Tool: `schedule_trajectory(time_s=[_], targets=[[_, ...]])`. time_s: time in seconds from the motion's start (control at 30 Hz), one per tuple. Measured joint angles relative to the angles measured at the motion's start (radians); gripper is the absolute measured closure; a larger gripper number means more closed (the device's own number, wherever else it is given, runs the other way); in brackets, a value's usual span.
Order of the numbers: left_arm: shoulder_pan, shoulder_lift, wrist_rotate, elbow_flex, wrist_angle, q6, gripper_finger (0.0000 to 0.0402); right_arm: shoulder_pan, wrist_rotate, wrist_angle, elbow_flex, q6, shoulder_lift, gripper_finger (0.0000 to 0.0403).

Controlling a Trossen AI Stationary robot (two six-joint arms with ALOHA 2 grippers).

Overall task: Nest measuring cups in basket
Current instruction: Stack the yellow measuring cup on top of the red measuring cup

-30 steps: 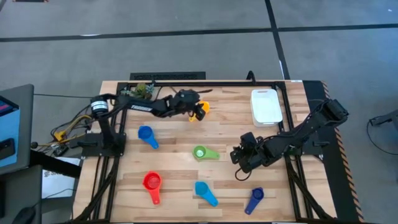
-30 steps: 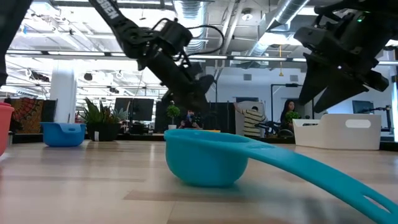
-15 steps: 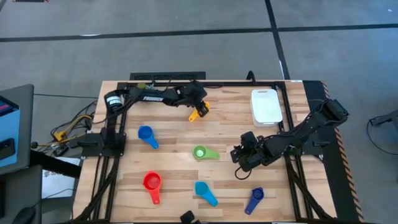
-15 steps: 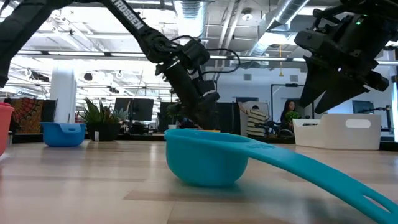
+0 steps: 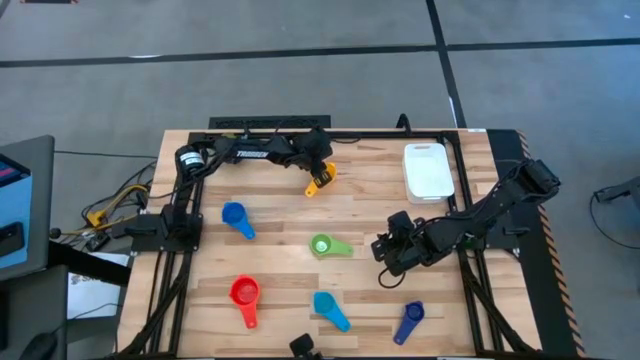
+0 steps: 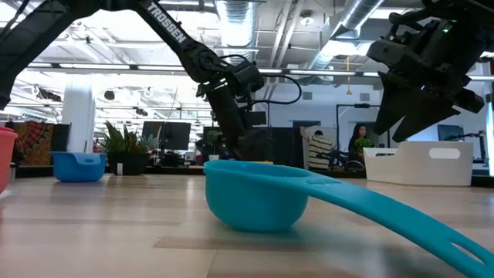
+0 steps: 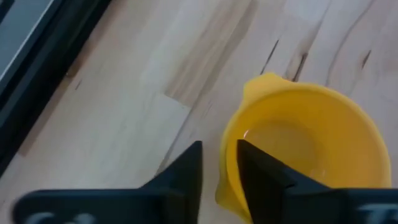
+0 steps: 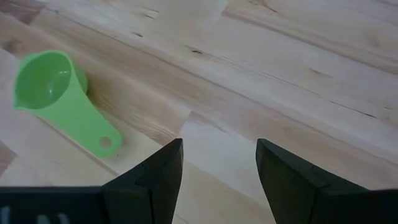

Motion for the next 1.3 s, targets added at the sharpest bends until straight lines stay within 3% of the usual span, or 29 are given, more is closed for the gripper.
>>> schedule_trajectory(time_s=[0.13,0.37,0.5,0.73,0.87,1.07,1.2,1.3], targets=[[-0.001,0.000,-0.001,0.000,0.005,-0.034,0.0390,0.000,0.000,0.001,0.000,0.000,0.000,0.0178],[-0.020,-0.050,-0.026,0.000,-0.042,-0.109,0.0390,0.000,0.000,0.002,0.000,0.000,0.000,0.0178],[-0.068,-0.134,-0.101,-0.003,-0.163,-0.130,0.0398,-0.012,0.001,-0.001,0.000,-0.004,0.000,0.0178],[-0.242,-0.392,-0.265,-0.193,-0.230,-0.274,0.0396,-0.097,0.002,0.021,0.000,-0.140,0.000,0.0178],[-0.391,-0.588,-0.307,-0.387,-0.230,-0.479,0.0399,-0.165,0.002,0.070,0.000,-0.263,0.000,0.0178],[-0.720,-0.848,-0.435,-0.658,-0.229,-0.991,0.0399,-0.270,-0.013,0.226,0.000,-0.490,0.000,0.0178],[-0.970,-0.888,-0.494,-0.746,-0.237,-1.328,0.0400,-0.327,-0.050,0.343,0.000,-0.614,0.000,0.0178],[-1.098,-0.876,-0.536,-0.746,-0.275,-1.510,0.0400,-0.362,-0.065,0.415,0.000,-0.689,0.000,0.0178]])
